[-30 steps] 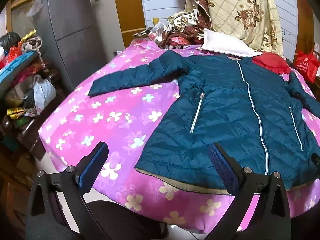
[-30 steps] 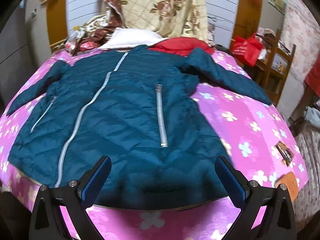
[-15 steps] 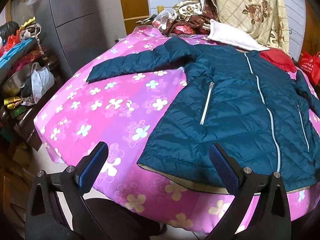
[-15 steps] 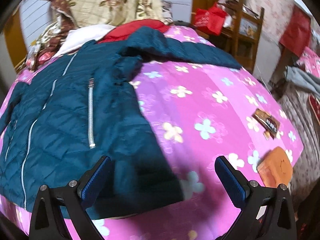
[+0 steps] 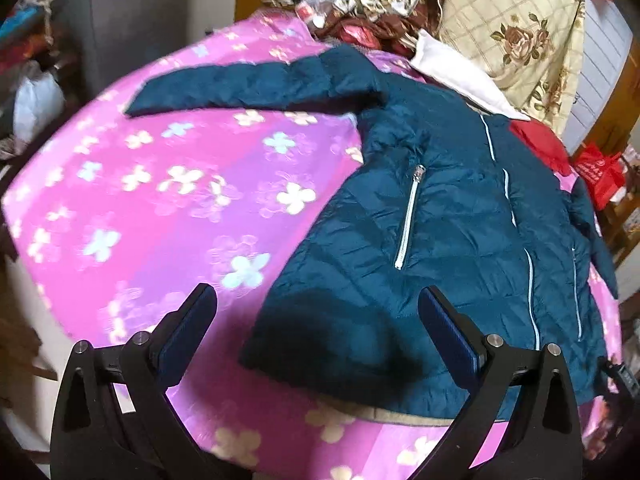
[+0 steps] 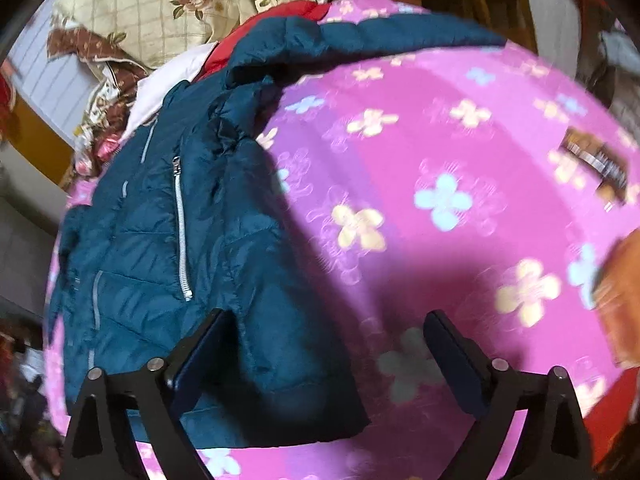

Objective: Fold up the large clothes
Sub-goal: 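Grasp the sleeve nearest the right gripper and fold it across the jacket body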

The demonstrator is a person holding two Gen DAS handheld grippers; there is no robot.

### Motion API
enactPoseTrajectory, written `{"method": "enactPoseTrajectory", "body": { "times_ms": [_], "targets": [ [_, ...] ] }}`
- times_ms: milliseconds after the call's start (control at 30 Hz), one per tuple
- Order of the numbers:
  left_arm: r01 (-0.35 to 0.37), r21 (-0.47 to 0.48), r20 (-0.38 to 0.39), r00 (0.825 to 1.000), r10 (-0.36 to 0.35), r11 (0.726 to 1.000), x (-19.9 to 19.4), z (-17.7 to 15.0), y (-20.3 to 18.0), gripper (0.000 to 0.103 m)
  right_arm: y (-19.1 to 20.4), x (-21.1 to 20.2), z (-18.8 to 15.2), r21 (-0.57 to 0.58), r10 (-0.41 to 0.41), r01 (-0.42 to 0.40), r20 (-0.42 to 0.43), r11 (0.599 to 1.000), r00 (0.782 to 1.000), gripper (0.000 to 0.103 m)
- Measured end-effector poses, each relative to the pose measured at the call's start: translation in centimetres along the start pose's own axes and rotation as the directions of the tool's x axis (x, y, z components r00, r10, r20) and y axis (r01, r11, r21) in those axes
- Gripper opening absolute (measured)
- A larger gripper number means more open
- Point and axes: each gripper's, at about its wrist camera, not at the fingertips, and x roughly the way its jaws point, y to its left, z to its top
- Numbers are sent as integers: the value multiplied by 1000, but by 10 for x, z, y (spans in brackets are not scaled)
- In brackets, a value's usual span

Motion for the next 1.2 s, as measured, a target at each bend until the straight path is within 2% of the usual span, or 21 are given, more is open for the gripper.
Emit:
{"method": "enactPoseTrajectory", "body": {
  "times_ms": [100, 167, 200, 233, 267, 367, 400, 467, 633, 800, 967, 1100, 1133, 1200],
  "targets": [
    [18, 17, -37, 999, -17, 1000, 16, 3, -2, 101, 4, 4, -2, -5, 18, -18, -8, 1000, 1000, 83],
    [38, 29, -60, 998, -36, 999, 25, 4, -5, 99, 12, 6, -2, -32, 50, -50, -21, 998, 999, 56],
    [38, 34, -88, 996, -35, 999, 32, 4, -7, 84, 15, 8, -2, -39, 63, -65, -33, 997, 997, 54],
    [42, 39, -119, 992, -37, 998, 38, 3, -8, 73, 20, 9, -3, -54, 51, -53, -38, 997, 998, 52],
    [36, 47, -179, 984, -27, 998, 48, 1, -10, 57, 24, 9, -4, -75, 38, -40, -34, 996, 999, 43],
    [-12, 61, -181, 983, 23, 998, 52, -4, -14, 42, 31, 6, -8, -112, 36, -41, -45, 993, 998, 23],
    [-19, 64, -180, 983, 31, 998, 50, -6, -16, 37, 32, 4, -9, -122, 31, -36, -44, 992, 999, 21],
    [-26, 58, -181, 983, 36, 998, 45, -12, -17, 32, 33, -1, -12, -143, 19, -25, -43, 989, 999, 17],
    [-43, 77, -174, 983, 56, 996, 30, -34, -24, 29, 30, -13, -31, -196, -19, 5, -67, 981, 998, 14],
    [-59, 129, -148, 986, 78, 990, 12, -54, -29, 29, 12, -25, -45, -189, -37, 19, -92, 982, 995, 13],
    [-46, 130, -149, 987, 66, 990, -1, -60, -24, 29, 5, -37, -56, -203, -58, 35, -110, 979, 992, 12],
    [-4, 87, -150, 988, 17, 996, -24, -61, -4, 29, 7, -61, -56, -226, -38, 25, -54, 974, 998, 13],
    [1, 71, -138, 990, 9, 997, -29, -59, 2, 29, 10, -69, -52, -240, -22, 13, -32, 971, 999, 17],
    [4, 43, -88, 996, -1, 999, -40, -51, 15, 30, 16, -74, -42, -243, -33, 37, 21, 969, 999, 49]
  ]
}}
